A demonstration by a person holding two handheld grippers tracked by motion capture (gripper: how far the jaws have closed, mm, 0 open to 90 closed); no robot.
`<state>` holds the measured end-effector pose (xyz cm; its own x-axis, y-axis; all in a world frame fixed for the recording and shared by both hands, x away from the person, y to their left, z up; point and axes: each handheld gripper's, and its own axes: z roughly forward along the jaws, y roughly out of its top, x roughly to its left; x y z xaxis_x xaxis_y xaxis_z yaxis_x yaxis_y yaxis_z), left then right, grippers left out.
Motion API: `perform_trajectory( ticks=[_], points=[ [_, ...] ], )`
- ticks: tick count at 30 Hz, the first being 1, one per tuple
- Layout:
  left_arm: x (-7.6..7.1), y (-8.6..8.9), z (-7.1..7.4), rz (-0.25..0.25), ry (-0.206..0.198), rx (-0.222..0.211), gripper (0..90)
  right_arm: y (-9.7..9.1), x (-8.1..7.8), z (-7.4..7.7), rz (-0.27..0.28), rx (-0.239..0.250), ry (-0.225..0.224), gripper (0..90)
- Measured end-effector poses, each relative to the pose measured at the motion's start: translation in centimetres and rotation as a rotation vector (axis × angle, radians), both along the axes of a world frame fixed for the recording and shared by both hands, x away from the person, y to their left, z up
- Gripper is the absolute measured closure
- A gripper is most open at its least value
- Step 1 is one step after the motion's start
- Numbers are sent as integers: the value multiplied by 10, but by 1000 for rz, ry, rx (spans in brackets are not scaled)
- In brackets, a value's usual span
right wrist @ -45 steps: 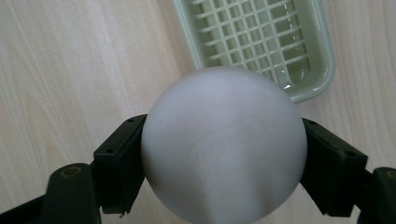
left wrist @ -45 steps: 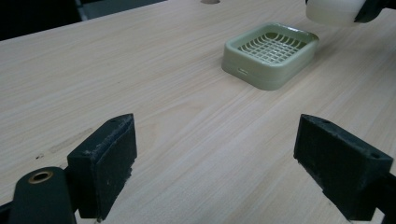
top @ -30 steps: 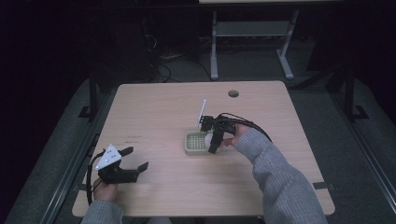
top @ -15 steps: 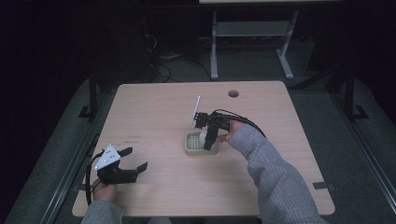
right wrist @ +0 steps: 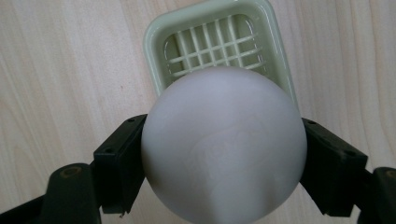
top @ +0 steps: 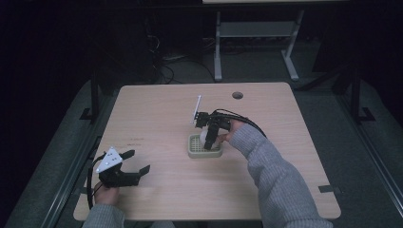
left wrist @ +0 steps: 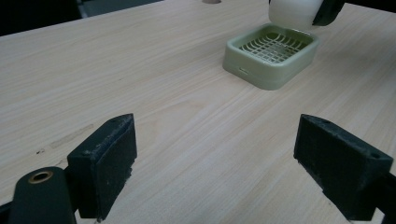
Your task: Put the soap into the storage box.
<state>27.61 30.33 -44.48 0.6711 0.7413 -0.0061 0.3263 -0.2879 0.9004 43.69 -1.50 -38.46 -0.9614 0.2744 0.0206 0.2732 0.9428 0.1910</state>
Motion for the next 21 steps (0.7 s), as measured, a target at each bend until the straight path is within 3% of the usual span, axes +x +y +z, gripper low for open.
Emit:
perform_trajectory(
  ticks=[21],
  points=[
    [-2,2,1,-1,2,-3,128,12,8,-18,-3,-5,-12,230]
  ],
)
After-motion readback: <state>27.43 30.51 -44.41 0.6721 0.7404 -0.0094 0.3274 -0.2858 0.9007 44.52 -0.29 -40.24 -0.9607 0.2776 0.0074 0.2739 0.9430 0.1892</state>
